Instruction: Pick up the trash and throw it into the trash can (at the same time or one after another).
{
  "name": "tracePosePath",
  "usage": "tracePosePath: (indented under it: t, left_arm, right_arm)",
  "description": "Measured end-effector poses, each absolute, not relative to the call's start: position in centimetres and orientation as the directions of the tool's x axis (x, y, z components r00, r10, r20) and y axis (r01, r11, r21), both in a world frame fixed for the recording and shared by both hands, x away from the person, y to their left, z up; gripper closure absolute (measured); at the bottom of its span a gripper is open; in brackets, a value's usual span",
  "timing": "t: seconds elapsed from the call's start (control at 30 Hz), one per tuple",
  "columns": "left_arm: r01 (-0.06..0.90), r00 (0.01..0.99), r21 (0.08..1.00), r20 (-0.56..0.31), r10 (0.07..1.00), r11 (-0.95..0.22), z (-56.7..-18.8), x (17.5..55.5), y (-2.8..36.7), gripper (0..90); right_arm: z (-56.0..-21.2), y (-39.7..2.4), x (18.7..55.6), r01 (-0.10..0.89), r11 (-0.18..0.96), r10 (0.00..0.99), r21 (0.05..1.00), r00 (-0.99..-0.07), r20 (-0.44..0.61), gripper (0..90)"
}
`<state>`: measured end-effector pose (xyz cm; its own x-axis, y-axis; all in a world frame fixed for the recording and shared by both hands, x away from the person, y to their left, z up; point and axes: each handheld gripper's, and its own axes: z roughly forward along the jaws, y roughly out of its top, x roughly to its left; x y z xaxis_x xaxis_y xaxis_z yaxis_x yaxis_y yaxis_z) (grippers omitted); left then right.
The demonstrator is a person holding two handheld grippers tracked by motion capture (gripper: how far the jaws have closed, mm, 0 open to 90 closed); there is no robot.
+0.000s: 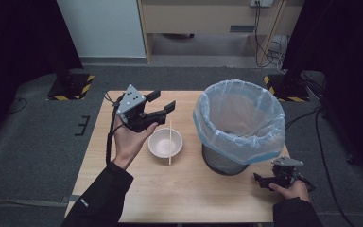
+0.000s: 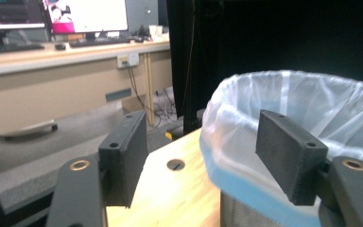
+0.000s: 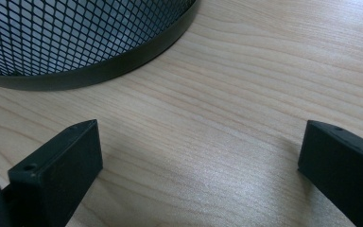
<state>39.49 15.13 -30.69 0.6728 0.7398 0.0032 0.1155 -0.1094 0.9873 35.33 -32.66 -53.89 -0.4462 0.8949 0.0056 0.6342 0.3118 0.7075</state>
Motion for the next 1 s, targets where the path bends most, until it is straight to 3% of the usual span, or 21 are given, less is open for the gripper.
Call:
tracePosePath:
  t: [0.7, 1.0]
  left_arm:
    - [0.376, 0.579, 0.91, -0.086, 0.811, -0.172, -42.1, 42.8, 15.6, 31.6]
    - [0.442, 0.555, 0.87, -0.074, 0.829, -0.218, -45.4, 43.4, 15.0, 33.1]
  right_arm:
    - [-53.9, -32.7, 35.3, 0.634, 0.312, 0.895, 0.707, -0.446, 0.006, 0.8]
    - [-53.9, -32.7, 35.3, 0.634, 0.314, 0.894, 0.707, -0.448, 0.005, 0.8]
